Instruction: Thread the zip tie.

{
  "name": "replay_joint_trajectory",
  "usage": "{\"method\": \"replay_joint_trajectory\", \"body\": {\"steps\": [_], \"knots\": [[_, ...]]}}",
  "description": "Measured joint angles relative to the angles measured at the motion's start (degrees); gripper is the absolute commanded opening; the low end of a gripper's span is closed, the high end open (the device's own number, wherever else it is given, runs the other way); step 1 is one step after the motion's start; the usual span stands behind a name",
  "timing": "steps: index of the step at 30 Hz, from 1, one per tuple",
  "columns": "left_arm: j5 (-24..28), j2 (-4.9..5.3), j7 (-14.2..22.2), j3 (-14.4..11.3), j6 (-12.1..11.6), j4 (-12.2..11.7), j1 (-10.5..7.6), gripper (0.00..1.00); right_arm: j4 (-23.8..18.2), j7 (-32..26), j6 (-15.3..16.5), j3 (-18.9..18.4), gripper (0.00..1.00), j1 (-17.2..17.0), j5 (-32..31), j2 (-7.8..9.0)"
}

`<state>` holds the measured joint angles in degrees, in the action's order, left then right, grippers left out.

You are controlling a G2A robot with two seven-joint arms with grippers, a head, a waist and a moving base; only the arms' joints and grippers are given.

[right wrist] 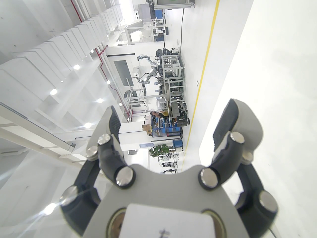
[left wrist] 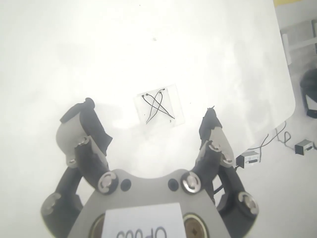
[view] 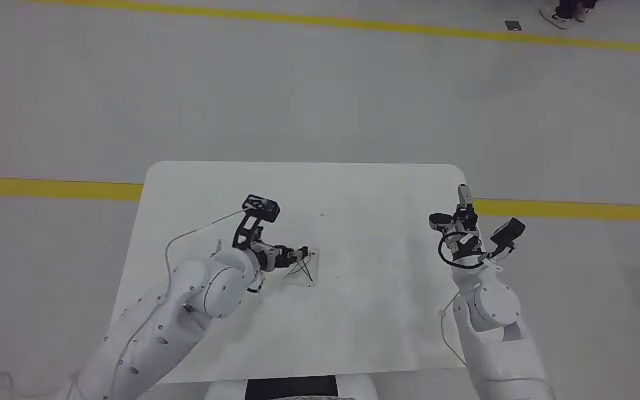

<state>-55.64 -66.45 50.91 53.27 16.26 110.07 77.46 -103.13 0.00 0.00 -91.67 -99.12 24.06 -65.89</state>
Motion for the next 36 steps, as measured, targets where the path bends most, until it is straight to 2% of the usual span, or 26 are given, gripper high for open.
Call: {"method": "replay_joint_trajectory", "body": {"steps": [1, 3, 5, 7, 10, 13, 24, 27, 30, 36], "knots": [[-1.2, -0.12, 1.0, -0.9, -0.8, -0.2, -0.95, 1.00, 0.0, 0.0, 0.0, 0.0, 1.00, 0.0, 0.0, 0.00], [-2.4, -0.38, 2.7, -2.1, -0.7, -0.4, -2.45, 1.00, 0.0, 0.0, 0.0, 0.0, 1.00, 0.0, 0.0, 0.00], [-3.5, -0.78, 5.0, -3.7, 0.4, -1.0, -4.23, 1.00, 0.0, 0.0, 0.0, 0.0, 1.00, 0.0, 0.0, 0.00], [-4.8, -1.32, 7.6, -5.6, 2.5, -1.8, -6.00, 1.00, 0.0, 0.0, 0.0, 0.0, 1.00, 0.0, 0.0, 0.00], [-3.9, -2.25, 9.5, -6.4, 3.3, -2.9, -7.14, 1.00, 0.0, 0.0, 0.0, 0.0, 1.00, 0.0, 0.0, 0.00], [-4.2, -2.75, 10.4, -6.8, 3.2, -3.3, -7.30, 1.00, 0.0, 0.0, 0.0, 0.0, 1.00, 0.0, 0.0, 0.00], [-4.2, -2.73, 10.3, -6.9, 3.2, -3.3, -7.25, 1.00, 0.0, 0.0, 0.0, 0.0, 1.00, 0.0, 0.0, 0.00], [-7.5, -3.08, 10.2, -8.0, 3.2, -3.9, -6.66, 1.00, 0.0, 0.0, 0.0, 0.0, 1.00, 0.0, 0.0, 0.00], [-11.4, -4.05, 12.2, -9.0, 3.2, -4.3, -6.61, 1.00, 0.0, 0.0, 0.0, 0.0, 1.00, 0.0, 0.0, 0.00], [-15.6, -6.94, 15.9, -9.8, 3.2, -6.2, -7.14, 1.00, 0.0, 0.0, 0.0, 0.0, 1.00, 0.0, 0.0, 0.00]]}}
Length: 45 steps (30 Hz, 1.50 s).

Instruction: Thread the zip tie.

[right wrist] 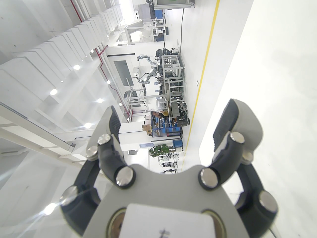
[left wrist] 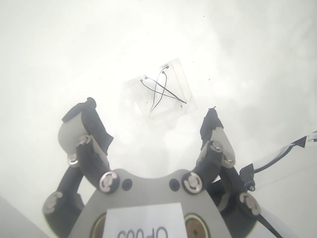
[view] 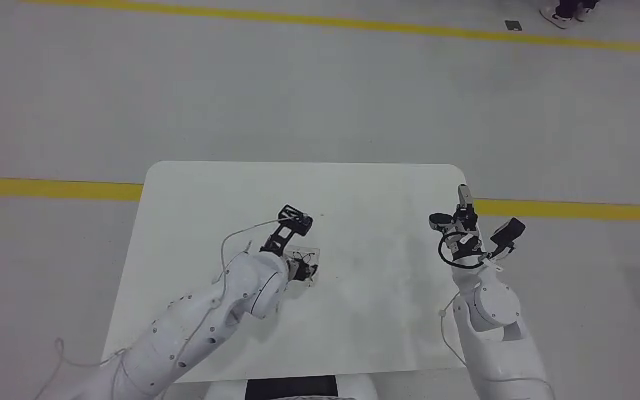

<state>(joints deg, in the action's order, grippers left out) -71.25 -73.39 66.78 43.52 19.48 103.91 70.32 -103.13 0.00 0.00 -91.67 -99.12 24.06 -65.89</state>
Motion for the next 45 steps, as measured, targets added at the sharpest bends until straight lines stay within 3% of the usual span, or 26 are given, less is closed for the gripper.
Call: {"method": "replay_joint_trajectory", "body": {"steps": [4, 7, 15, 18, 21, 27, 31, 39, 45], "knots": [[-1.0, -1.96, 0.9, -1.0, 0.0, -2.8, -0.70, 1.00, 0.0, 0.0, 0.0, 0.0, 1.00, 0.0, 0.0, 0.00], [-1.0, -2.91, 0.2, -0.4, 0.0, -3.7, -0.56, 1.00, 0.0, 0.0, 0.0, 0.0, 1.00, 0.0, 0.0, 0.00], [-1.0, -2.94, 0.0, -0.2, 0.0, -3.8, -0.49, 1.00, 0.0, 0.0, 0.0, 0.0, 1.00, 0.0, 0.0, 0.00], [-3.2, -2.90, -1.0, -1.5, -2.4, -5.0, -0.69, 1.00, 0.0, 0.0, 0.0, 0.0, 1.00, 0.0, 0.0, 0.00], [-4.6, -3.02, -0.9, -1.9, -2.0, -5.8, -0.99, 1.00, 0.0, 0.0, 0.0, 0.0, 1.00, 0.0, 0.0, 0.00], [-4.6, -3.02, -0.9, -1.9, -2.0, -5.7, -0.96, 1.00, 0.0, 0.0, 0.0, 0.0, 1.00, 0.0, 0.0, 0.00], [-5.2, -2.92, -3.0, -1.7, -3.2, -4.7, -0.38, 1.00, 0.0, 0.0, 0.0, 0.0, 1.00, 0.0, 0.0, 0.00], [-5.2, -3.16, -3.4, -1.3, -0.1, -2.1, 1.27, 1.00, 0.0, 0.0, 0.0, 0.0, 1.00, 0.0, 0.0, 0.00], [-3.9, -3.52, -2.6, -1.1, 0.0, -3.6, 1.19, 0.57, 0.0, 0.0, 0.0, 0.0, 1.00, 0.0, 0.0, 0.00]]}}
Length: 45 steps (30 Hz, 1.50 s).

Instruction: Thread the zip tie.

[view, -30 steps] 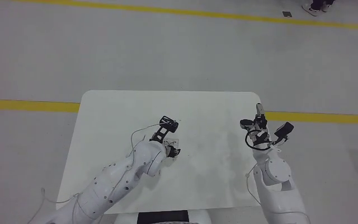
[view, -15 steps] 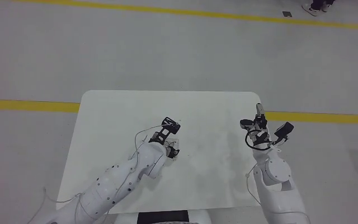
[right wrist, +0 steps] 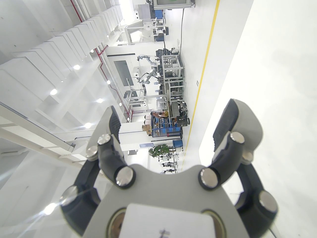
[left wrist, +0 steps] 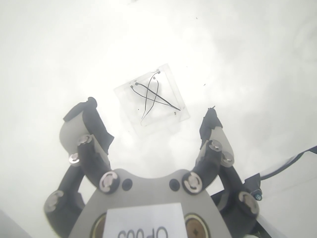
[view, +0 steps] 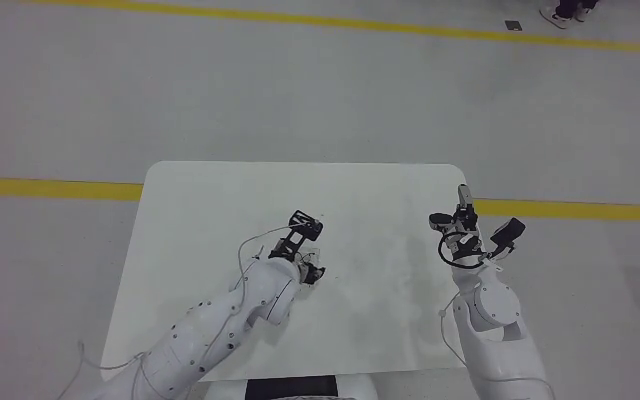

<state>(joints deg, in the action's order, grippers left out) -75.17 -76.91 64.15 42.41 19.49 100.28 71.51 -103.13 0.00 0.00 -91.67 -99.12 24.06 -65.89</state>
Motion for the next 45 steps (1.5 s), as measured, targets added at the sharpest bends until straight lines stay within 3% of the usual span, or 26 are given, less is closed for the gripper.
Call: {"method": "replay_joint_trajectory", "body": {"steps": [4, 9, 22, 28, 35, 45], "knots": [[1.3, -0.32, -0.3, 0.1, -0.1, -1.3, -0.28, 0.35, 0.0, 0.0, 0.0, 0.0, 1.00, 0.0, 0.0, 0.00], [2.6, -0.61, -1.0, 0.1, -0.4, -2.3, -0.76, 0.31, 0.0, 0.0, 0.0, 0.0, 1.00, 0.0, 0.0, 0.00], [5.3, -1.67, -1.3, -1.1, -1.0, -7.3, -2.84, 0.25, 0.0, 0.0, 0.0, 0.0, 1.00, 0.0, 0.0, 0.00], [5.4, -2.00, -0.5, -1.5, -1.1, -9.6, -3.97, 0.27, 0.0, 0.0, 0.0, 0.0, 1.00, 0.0, 0.0, 0.00], [3.8, -2.01, 2.7, -1.6, -1.4, -10.3, -4.94, 0.29, 0.0, 0.0, 0.0, 0.0, 1.00, 0.0, 0.0, 0.00], [2.7, -2.04, 4.1, -0.8, -1.1, -10.2, -5.44, 0.29, 0.0, 0.0, 0.0, 0.0, 1.00, 0.0, 0.0, 0.00]]}}
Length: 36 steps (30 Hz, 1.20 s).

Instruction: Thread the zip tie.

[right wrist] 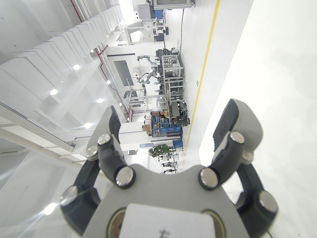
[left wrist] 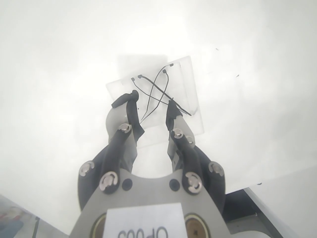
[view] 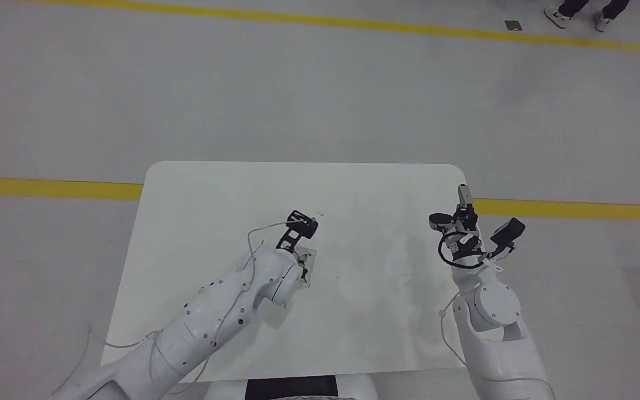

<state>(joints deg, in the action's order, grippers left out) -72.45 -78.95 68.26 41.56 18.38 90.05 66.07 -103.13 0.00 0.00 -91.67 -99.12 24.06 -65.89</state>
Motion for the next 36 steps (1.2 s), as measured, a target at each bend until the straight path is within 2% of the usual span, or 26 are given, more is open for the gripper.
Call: {"method": "replay_joint_trajectory", "body": {"steps": [4, 13, 16, 30, 34, 36], "knots": [[0.8, -0.36, -1.3, -0.3, 0.7, -0.5, -0.08, 0.33, 0.0, 0.0, 0.0, 0.0, 1.00, 0.0, 0.0, 0.00], [3.4, -1.65, -3.4, -2.2, 0.4, -5.3, -2.01, 0.29, 0.0, 0.0, 0.0, 0.0, 1.00, 0.0, 0.0, 0.00], [3.8, -1.91, -3.6, -2.5, 0.4, -6.2, -2.39, 0.25, 0.0, 0.0, 0.0, 0.0, 1.00, 0.0, 0.0, 0.00], [5.0, -2.34, -4.3, -2.5, 0.0, -8.0, -2.72, 0.18, 0.0, 0.0, 0.0, 0.0, 1.00, 0.0, 0.0, 0.00], [5.3, -2.43, -4.5, -2.4, -0.2, -8.6, -2.89, 0.11, 0.0, 0.0, 0.0, 0.0, 1.00, 0.0, 0.0, 0.00], [5.4, -2.48, -4.5, -2.4, -0.2, -8.8, -2.95, 0.04, 0.0, 0.0, 0.0, 0.0, 1.00, 0.0, 0.0, 0.00]]}}
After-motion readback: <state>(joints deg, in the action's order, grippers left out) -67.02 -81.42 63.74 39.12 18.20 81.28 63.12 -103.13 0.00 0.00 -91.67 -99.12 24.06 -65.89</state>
